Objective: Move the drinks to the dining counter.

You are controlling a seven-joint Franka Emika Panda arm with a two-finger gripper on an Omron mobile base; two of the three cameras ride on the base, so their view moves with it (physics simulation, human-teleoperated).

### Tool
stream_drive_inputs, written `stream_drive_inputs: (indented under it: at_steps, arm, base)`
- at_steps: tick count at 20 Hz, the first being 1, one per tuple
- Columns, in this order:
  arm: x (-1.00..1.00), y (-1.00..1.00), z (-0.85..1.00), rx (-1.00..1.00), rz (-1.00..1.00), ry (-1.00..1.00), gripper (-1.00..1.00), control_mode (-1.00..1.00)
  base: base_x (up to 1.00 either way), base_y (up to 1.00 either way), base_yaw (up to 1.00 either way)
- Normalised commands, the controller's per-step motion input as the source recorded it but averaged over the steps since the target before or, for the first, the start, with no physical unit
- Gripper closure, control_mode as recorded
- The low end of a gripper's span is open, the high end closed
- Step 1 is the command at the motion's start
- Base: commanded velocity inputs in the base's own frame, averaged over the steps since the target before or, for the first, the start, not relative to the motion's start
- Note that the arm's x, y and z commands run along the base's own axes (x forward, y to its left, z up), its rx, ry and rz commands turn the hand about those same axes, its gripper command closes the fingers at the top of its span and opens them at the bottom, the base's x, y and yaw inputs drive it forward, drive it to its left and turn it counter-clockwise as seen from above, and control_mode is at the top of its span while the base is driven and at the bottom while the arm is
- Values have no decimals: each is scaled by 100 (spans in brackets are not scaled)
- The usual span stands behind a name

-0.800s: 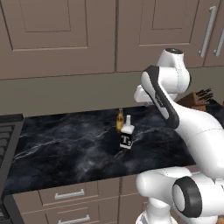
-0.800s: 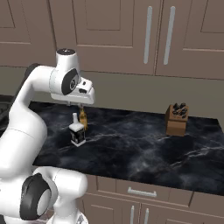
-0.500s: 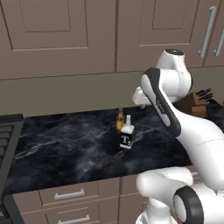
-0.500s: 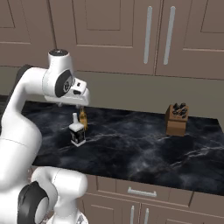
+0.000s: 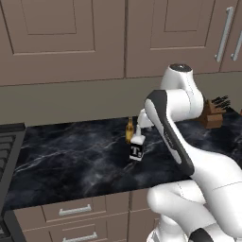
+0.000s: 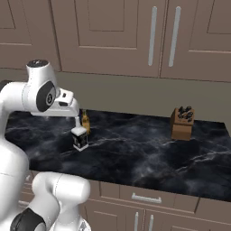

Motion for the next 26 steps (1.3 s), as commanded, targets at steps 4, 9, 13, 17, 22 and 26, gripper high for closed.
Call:
stream_drive_inputs:
  at_steps: [4,9,13,17,22,26]
  arm:
    - [-3,4,-31,-7,10,0,-100,-100]
    - [0,0,-23,-5,13,-3,-100,-100]
    - [0,0,-23,0,14,-5,-100,-100]
    - [14,0,-22,0,11,-6,-100,-100]
    - [19,0,-14,0,8,-11,-100,-100]
    - [16,0,-1,0,0,-14,-100,-100]
  base:
    - [0,0,0]
    - [0,0,0]
    - [0,0,0]
    - [0,0,0]
    - [0,0,0]
    - [0,0,0]
